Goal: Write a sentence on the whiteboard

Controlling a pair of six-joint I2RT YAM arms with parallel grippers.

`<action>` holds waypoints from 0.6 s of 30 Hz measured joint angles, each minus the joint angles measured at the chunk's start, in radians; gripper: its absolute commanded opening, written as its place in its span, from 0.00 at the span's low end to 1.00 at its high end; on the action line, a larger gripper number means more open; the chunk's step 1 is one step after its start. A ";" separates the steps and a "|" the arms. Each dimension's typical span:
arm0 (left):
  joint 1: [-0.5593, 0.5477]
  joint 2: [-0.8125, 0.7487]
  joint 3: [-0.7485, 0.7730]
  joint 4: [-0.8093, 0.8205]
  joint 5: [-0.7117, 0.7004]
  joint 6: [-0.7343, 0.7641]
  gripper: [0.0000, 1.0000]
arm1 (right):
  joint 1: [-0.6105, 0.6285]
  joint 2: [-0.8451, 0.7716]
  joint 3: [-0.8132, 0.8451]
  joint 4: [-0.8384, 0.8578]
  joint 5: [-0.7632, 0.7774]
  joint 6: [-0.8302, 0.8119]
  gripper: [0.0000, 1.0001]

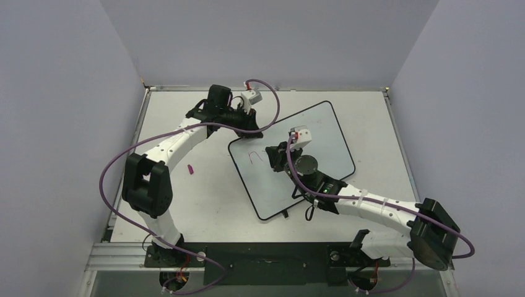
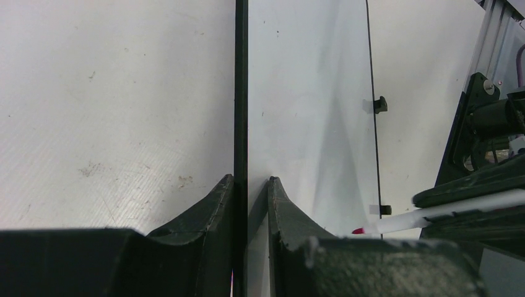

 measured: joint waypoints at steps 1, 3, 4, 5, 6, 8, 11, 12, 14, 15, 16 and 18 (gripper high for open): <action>0.000 0.000 0.000 0.001 0.000 0.001 0.00 | 0.000 0.014 0.003 0.000 0.000 -0.001 0.00; 0.000 0.000 0.000 0.002 -0.001 0.003 0.00 | -0.001 0.044 0.005 0.000 0.000 -0.003 0.00; 0.000 0.000 0.000 0.002 -0.001 0.005 0.00 | -0.001 0.056 0.005 0.000 0.000 -0.003 0.00; 0.000 0.000 -0.001 0.002 -0.001 0.006 0.00 | -0.001 0.067 0.005 0.000 -0.001 -0.003 0.00; 0.000 0.000 -0.001 0.002 -0.002 0.007 0.00 | -0.001 0.073 0.005 0.000 -0.001 -0.003 0.00; 0.000 0.000 -0.002 0.003 -0.002 0.008 0.00 | -0.003 0.084 0.005 0.000 -0.001 -0.003 0.00; 0.000 0.000 -0.002 0.003 -0.005 0.010 0.00 | -0.008 0.092 0.005 0.003 -0.001 -0.003 0.00; 0.000 0.000 -0.002 0.003 -0.005 0.011 0.00 | -0.010 0.094 0.005 0.005 -0.001 -0.003 0.00; 0.000 0.000 -0.002 0.003 -0.007 0.014 0.00 | -0.013 0.097 0.005 0.008 -0.001 -0.002 0.00; 0.000 0.000 -0.003 0.003 -0.008 0.016 0.00 | -0.014 0.098 0.005 0.008 -0.001 -0.002 0.00; 0.000 0.000 -0.005 0.005 -0.009 0.017 0.00 | -0.016 0.098 0.005 0.008 -0.001 -0.002 0.00; 0.000 0.000 -0.008 0.011 -0.010 0.018 0.00 | -0.021 0.098 0.005 0.008 -0.001 0.000 0.00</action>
